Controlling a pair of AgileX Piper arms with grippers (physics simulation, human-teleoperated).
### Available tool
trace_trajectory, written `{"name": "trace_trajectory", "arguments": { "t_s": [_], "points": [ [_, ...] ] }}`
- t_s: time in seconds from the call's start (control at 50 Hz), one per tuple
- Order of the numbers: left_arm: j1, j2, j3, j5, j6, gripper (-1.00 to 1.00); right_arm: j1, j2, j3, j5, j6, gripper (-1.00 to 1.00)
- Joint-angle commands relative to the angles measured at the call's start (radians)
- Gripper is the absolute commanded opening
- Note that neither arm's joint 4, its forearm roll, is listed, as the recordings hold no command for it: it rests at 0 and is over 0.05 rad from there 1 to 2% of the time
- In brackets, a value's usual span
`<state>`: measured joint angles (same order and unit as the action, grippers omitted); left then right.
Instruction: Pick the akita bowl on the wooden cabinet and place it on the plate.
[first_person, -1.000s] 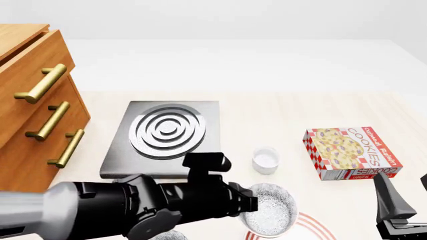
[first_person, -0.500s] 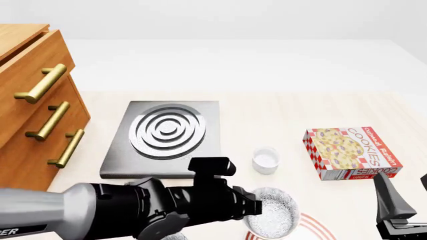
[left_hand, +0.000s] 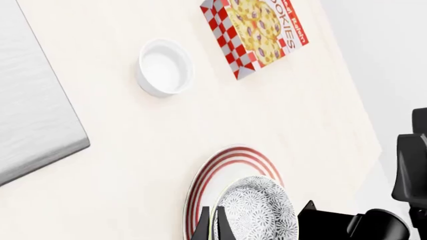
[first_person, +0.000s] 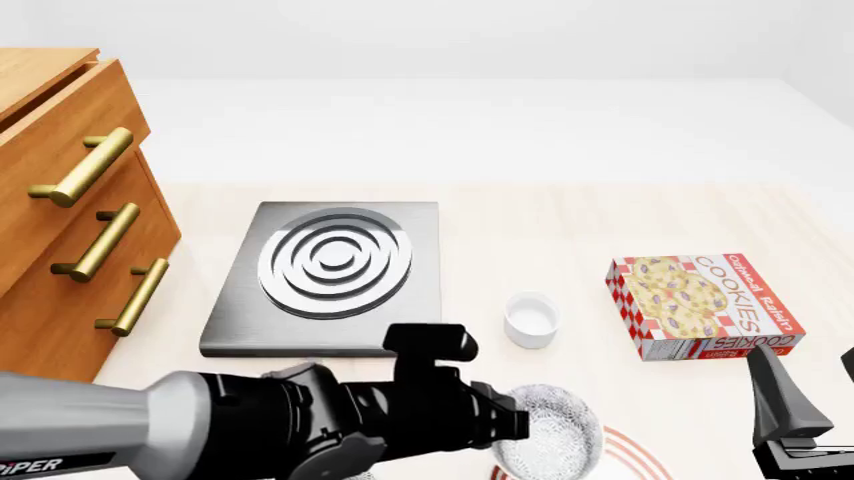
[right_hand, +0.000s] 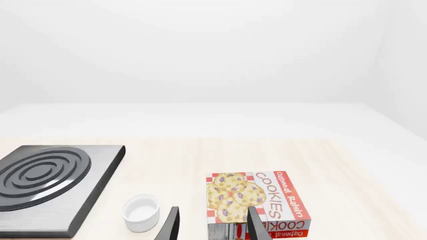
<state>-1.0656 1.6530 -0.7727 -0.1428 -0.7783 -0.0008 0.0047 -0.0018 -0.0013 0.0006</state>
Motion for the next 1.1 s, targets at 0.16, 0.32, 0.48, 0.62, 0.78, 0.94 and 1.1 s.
{"name": "trace_trajectory", "arguments": {
  "t_s": [0.16,0.32,0.48,0.62,0.78,0.94,1.1],
  "points": [
    [-0.013,0.013,-0.006,-0.011,-0.010,-1.00,0.000,0.000,0.000,0.000,0.000,1.00],
    [-0.018,0.027,-0.010,-0.018,-0.015,-1.00,0.000,0.000,0.000,0.000,0.000,1.00],
    [-0.020,0.046,-0.019,-0.026,-0.019,-1.00,0.000,0.000,0.000,0.000,0.000,1.00],
    [-0.017,0.055,-0.024,-0.029,-0.021,-1.00,0.000,0.000,0.000,0.000,0.000,1.00],
    [-0.017,0.063,-0.027,-0.032,-0.024,-1.00,0.000,0.000,0.000,0.000,0.000,1.00],
    [-0.018,0.075,-0.030,-0.039,-0.028,-1.00,0.000,0.000,0.000,0.000,0.000,1.00],
    [-0.020,0.093,-0.036,-0.047,-0.033,-1.00,0.000,0.000,0.000,0.000,0.000,1.00]
  ]
}}
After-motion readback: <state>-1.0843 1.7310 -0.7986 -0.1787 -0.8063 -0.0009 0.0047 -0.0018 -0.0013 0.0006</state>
